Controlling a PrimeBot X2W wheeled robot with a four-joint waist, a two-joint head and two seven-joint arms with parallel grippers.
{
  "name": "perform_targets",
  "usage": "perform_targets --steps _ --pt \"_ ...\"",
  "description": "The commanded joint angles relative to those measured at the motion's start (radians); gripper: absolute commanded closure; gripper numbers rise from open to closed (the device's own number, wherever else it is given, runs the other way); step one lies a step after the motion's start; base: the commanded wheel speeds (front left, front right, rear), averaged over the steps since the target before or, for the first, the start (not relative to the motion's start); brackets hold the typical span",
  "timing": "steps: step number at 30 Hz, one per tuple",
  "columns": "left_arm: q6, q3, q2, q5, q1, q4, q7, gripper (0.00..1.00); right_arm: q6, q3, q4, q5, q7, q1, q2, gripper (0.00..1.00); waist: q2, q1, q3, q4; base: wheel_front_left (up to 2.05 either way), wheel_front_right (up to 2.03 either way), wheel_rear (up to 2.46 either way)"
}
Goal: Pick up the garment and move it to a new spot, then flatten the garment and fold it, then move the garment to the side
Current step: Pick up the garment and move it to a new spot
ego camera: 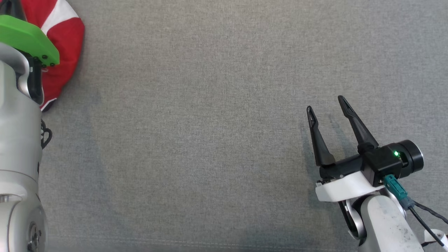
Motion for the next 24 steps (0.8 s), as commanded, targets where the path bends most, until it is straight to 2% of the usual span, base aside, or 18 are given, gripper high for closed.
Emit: perform_targets --steps 1,6,7,8,14,21,24 --pt "0.000 -0.004 -0.003 0.009 0.025 -0.004 -0.008 1.00 0.000 -0.001 0.006 0.015 -0.002 0.018 -0.003 0.00 -0.0001 0.0000 -0.079 -0.006 0.00 0.00 0.00" --pt "0.037 -0.006 -0.021 -0.001 0.075 0.023 0.003 1.00 0.000 0.002 0.013 0.033 -0.002 0.058 -0.003 0.00 -0.0001 0.0000 -0.148 -0.015 0.00 0.00 0.00" --pt "0.045 0.000 -0.027 -0.008 0.081 0.027 0.009 0.65 0.000 0.001 0.013 0.032 -0.002 0.063 -0.003 0.00 -0.0001 0.0000 -0.153 -0.016 0.00 0.00 0.00" --pt "0.053 0.001 -0.030 -0.010 0.089 0.032 0.020 0.00 0.000 0.001 0.014 0.027 -0.002 0.068 -0.003 0.00 -0.0001 0.0000 -0.156 -0.016 0.00 0.00 0.00" --pt "0.080 0.010 -0.034 -0.036 0.104 0.050 0.105 0.00 0.000 0.011 0.007 0.004 -0.002 0.069 -0.003 0.00 -0.0001 0.0000 -0.128 -0.027 0.00 0.00 0.00" --pt "0.112 0.019 -0.007 -0.057 0.098 0.055 0.204 0.00 0.000 0.015 -0.010 -0.018 -0.002 0.051 -0.003 0.00 -0.0001 0.0000 -0.068 -0.063 0.00 0.00 0.00" --pt "0.112 0.020 -0.004 -0.066 0.094 0.056 0.248 0.00 0.000 0.007 -0.015 -0.025 -0.002 0.059 -0.003 0.00 -0.0001 0.0000 -0.046 -0.071 0.00 0.00 0.00"
